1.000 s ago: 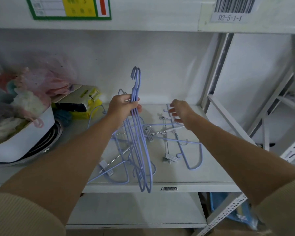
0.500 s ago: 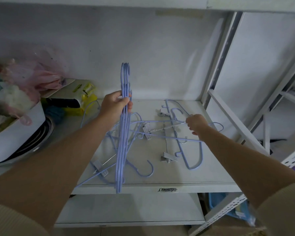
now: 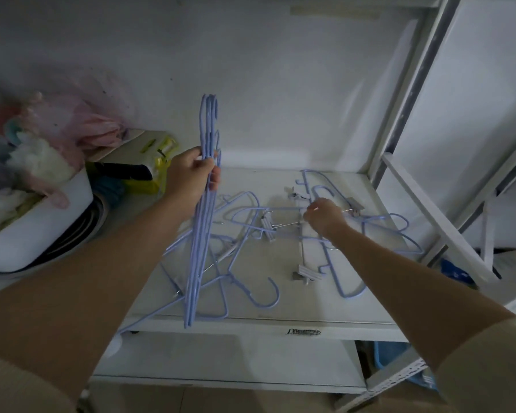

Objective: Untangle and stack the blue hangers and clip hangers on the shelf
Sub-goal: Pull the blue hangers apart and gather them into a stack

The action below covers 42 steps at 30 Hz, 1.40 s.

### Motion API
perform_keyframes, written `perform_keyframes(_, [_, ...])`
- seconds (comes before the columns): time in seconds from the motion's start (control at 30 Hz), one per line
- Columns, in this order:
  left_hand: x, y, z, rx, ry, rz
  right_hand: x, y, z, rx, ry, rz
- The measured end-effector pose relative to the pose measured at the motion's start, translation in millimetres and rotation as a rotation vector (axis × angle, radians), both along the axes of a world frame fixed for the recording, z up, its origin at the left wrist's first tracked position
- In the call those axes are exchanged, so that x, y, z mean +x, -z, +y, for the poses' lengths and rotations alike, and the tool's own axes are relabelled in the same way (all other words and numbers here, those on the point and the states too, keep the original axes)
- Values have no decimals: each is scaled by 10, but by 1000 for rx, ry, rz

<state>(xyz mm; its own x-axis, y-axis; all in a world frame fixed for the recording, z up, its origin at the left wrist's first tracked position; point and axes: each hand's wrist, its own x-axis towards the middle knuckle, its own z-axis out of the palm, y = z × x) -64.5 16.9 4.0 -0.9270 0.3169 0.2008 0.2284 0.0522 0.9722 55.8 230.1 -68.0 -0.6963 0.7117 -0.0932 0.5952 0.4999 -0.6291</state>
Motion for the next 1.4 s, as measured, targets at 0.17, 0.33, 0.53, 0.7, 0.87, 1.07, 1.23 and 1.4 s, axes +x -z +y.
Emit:
perform_keyframes(0.17, [-29, -19, -358, -6, -60, -5, -338, -93, -508, 19, -163, 4])
perform_keyframes(0.33, [-25, 63, -680, -12, -35, -24, -491, 24, -867, 51, -366, -30])
perform_keyframes(0.53, [8, 98, -837, -25, -22, 9, -340, 166, -1238, 138, -872, -177])
perform_keyframes(0.7, [81, 88, -880, -3, -3, -7, -210, 294, -1356, 376, -1053, -300])
perform_keyframes(0.87, [73, 11, -901, -4, -38, 12, -175, 333, -1499, 671, -1051, -356])
perform_keyframes(1.07, [56, -43, -954, 14, -35, 41, -142, 255, -1477, 870, -1017, -322])
perform_keyframes(1.23, [30, -90, -966, 21, -55, 72, -110, -49, -1468, 928, -766, -378])
perform_keyframes(1.4, [-12, -183, -982, -1, -79, 93, -159, -208, -1403, 902, -722, -357])
